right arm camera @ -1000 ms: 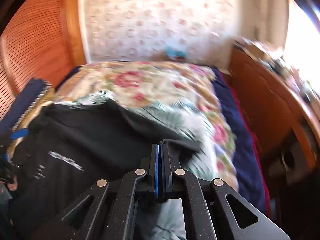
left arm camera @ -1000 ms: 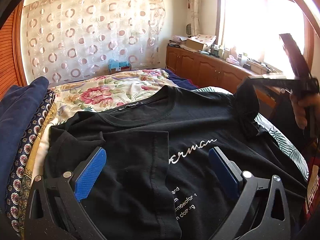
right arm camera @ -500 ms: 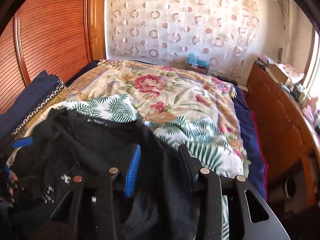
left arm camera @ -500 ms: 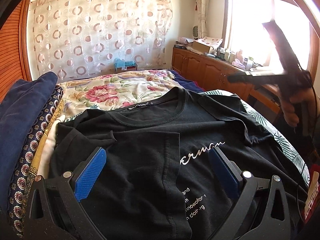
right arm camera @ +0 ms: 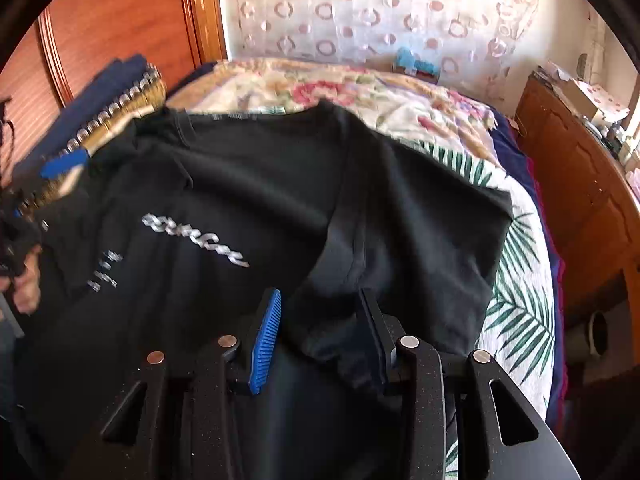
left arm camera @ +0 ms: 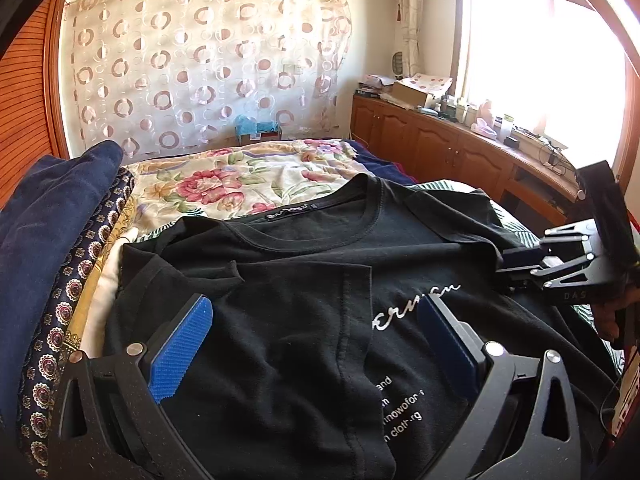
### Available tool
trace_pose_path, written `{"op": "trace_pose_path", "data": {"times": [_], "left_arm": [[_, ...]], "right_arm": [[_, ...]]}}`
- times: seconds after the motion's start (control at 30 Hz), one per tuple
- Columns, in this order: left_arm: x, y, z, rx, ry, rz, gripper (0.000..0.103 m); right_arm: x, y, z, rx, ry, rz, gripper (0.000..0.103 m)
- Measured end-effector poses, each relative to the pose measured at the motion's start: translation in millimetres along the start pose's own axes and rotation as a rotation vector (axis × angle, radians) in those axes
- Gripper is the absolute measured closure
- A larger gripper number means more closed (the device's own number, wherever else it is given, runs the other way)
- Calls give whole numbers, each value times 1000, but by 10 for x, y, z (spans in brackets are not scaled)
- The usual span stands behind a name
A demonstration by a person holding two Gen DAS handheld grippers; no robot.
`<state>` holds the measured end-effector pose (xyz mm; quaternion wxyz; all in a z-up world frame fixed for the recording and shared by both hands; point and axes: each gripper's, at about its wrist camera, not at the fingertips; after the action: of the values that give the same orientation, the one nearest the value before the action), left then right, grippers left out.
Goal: Fold small clothes
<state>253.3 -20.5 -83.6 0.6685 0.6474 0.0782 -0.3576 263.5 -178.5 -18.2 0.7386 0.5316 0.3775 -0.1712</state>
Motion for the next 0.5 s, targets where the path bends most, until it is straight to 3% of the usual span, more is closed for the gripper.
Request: {"op": "trace_pose_path", "data": {"times": [0.07, 0.33, 0.4, 0.47, 0.5], "left_arm": [[-2, -4, -19, -7, 7, 0, 0], [-11, -1, -51, -19, 14, 6, 0], [-15, -1, -49, -15, 18, 8, 0], [-22, 6, -42, -10, 24, 12, 0], [-29, 10, -45, -9, 24, 15, 0]], "right_arm": [[112, 20, -54, -18, -5, -11, 95], [-310, 86, -151, -43, 73, 37, 98], [-343, 90, -182, -61, 74, 26, 89], [-405, 91, -175, -67, 44, 28, 58], [-439, 53, -142, -63, 45, 35, 54]]}}
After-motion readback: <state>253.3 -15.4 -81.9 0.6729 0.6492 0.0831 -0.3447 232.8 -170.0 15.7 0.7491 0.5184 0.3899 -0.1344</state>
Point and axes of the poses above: each gripper's, at about its wrist camera, not at the fingertips, and x roughly the way its jaws point, z to its right, y to its top, and after that the axes turned 8 degrees about -y, right-handed
